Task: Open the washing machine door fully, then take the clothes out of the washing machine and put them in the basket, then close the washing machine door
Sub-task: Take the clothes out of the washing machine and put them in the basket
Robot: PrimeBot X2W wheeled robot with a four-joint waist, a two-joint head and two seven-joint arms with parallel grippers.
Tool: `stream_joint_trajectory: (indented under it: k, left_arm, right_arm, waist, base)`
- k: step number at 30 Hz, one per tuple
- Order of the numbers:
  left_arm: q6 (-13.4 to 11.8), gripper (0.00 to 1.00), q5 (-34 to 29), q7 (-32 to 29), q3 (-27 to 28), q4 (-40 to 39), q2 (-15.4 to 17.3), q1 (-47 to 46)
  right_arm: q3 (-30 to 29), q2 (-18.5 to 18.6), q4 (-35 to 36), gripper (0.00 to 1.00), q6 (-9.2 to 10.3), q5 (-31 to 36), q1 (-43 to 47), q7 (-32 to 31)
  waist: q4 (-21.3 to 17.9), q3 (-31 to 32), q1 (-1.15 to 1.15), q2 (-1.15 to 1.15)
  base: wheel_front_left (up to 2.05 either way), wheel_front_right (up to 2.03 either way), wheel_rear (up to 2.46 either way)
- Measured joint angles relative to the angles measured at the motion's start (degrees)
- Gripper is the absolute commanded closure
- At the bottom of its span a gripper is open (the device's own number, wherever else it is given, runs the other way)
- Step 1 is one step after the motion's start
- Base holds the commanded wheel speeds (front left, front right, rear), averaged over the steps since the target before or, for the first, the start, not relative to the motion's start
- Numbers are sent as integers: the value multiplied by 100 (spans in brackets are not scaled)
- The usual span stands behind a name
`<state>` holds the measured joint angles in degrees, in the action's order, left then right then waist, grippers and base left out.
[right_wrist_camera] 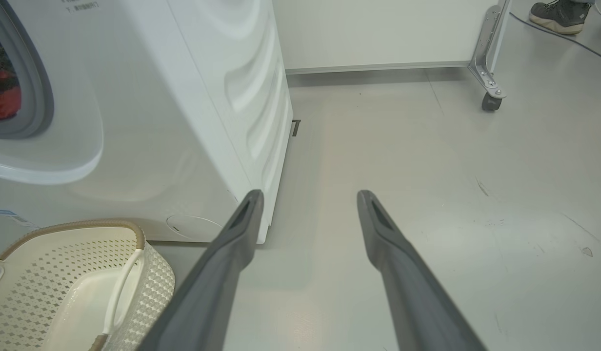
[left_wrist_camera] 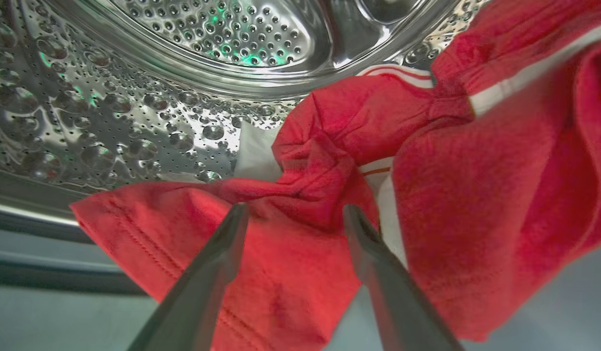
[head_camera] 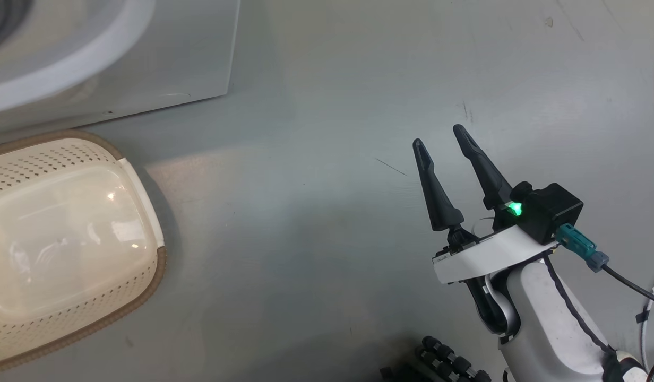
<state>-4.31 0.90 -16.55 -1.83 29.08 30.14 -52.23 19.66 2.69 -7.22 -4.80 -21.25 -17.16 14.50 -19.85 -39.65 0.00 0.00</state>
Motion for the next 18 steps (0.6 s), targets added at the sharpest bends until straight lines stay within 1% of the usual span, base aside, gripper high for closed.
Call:
stream_joint_trajectory:
  k: [6,14,18]
  left_arm:
    - [-31,0,-94,-323,5,291,111,-264]
    - [-78,0,-94,-760,60,615,110,-659]
    - [-97,0,-94,-870,62,701,110,-909]
  right_arm:
    - [87,-1,0,0,42,-63,-7,0]
    - [201,-3,3,0,85,-98,-66,0]
    - [233,-4,32,0,94,-133,-122,0]
  waist:
    - [-35,-34,0,0]
    - [-86,-116,0,0]
    - [-121,-205,0,0]
  base:
    - [0,0,0]
    - [0,0,0]
    - [0,0,0]
